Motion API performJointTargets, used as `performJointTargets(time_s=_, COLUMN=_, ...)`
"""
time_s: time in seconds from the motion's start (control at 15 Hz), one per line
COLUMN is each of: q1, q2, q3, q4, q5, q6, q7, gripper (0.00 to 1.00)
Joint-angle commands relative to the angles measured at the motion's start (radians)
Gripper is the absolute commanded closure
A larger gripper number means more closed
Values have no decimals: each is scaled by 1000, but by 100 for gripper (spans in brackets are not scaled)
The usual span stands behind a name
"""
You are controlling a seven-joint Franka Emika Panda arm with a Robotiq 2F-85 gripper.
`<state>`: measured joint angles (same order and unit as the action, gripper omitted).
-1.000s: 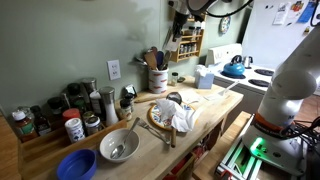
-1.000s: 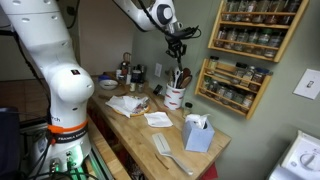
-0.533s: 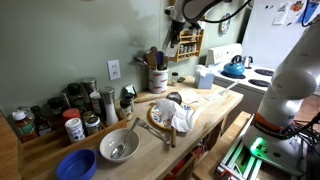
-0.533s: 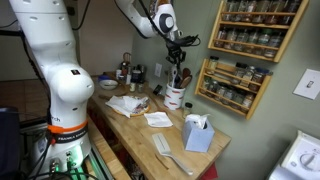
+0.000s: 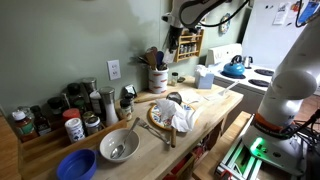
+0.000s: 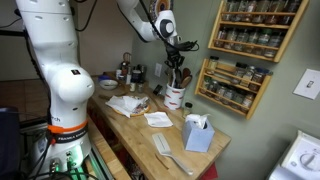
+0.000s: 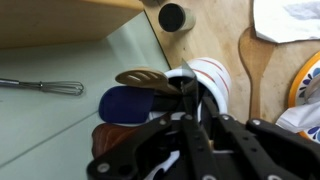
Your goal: Place the metal spatula in the utensil holder
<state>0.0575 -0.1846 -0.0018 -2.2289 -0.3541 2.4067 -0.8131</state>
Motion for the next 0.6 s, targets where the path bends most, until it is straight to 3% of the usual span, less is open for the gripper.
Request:
performJointTargets(time_s=0.0, q1=8, q2=-30, q3=6, q4=-1, q5=15, q6=-11, q7=-29, gripper=52)
performJointTargets(time_s=0.27, q1=17, q2=-104, q3=24, q4=23, q5=8, q6=-87, q7=-17, gripper=23)
performJointTargets(time_s=0.47, q1=49, q2=-187, q3=12, q4=34, q5=92, q6=-268, q7=-100, gripper=2)
performJointTargets(time_s=0.53, q1=69, q2=-215, q3=0, q4=37, q5=143, q6=-331, q7=-156, gripper=0)
